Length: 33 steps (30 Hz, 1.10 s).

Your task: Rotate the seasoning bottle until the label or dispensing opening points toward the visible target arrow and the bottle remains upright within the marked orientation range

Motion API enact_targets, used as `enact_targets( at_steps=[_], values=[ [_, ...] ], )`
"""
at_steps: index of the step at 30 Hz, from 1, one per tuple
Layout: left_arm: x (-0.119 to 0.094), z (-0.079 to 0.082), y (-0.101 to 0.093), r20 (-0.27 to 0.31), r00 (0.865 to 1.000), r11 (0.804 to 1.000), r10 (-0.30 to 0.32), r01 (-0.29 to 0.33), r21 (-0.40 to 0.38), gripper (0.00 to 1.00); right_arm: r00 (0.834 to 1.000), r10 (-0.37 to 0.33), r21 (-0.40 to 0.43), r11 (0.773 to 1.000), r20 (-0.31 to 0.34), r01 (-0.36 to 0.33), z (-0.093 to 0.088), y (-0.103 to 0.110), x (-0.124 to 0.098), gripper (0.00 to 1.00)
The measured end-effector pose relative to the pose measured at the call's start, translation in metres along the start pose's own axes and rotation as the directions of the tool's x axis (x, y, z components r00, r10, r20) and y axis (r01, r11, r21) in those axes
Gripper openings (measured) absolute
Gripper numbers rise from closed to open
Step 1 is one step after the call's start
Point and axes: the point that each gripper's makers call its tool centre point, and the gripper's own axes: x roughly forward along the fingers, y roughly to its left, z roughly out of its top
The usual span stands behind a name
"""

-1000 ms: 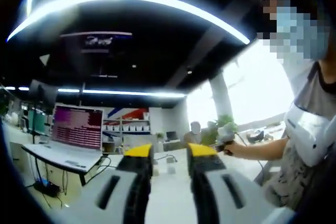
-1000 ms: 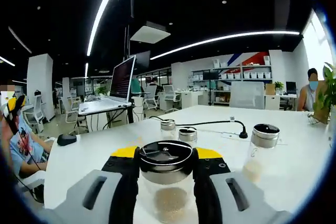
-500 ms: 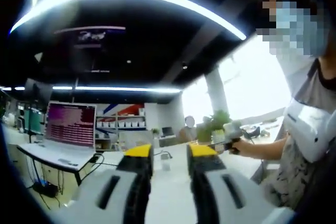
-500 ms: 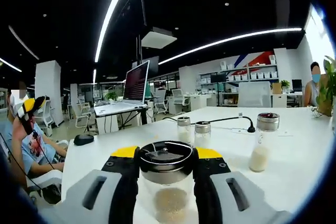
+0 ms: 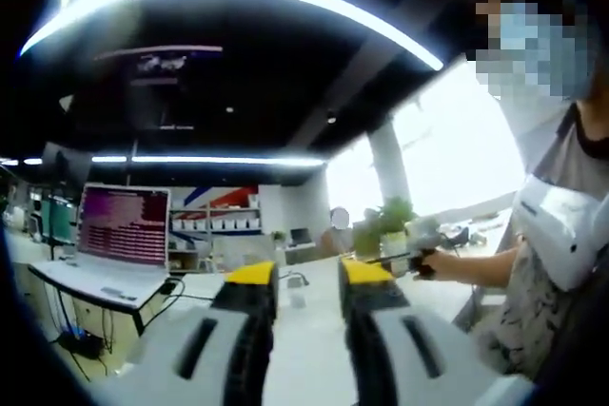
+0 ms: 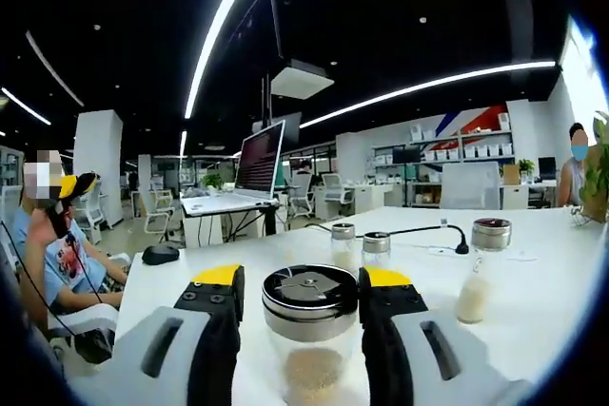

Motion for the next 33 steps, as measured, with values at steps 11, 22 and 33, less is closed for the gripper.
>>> enact_targets(
  at_steps=[11,22,33],
  values=[
    [0.001,-0.005,0.002,-0.012,1.000,1.000,-0.003,0.003,0.003,0.27,0.998,-0.017,-0.063,0.998,-0.055,0.013,-0.004,-0.005,0.002,0.40],
    [0.003,-0.010,0.000,-0.018,1.000,1.000,-0.015,0.015,-0.006,0.27,0.962,0.249,-0.021,0.967,-0.109,-0.253,-0.008,0.001,0.006,0.39],
    [0.004,-0.013,-0.001,-0.012,0.999,0.999,-0.032,0.032,-0.029,0.27,0.818,0.572,0.068,0.820,-0.066,-0.568,-0.010,0.009,-0.001,0.39]
  ],
)
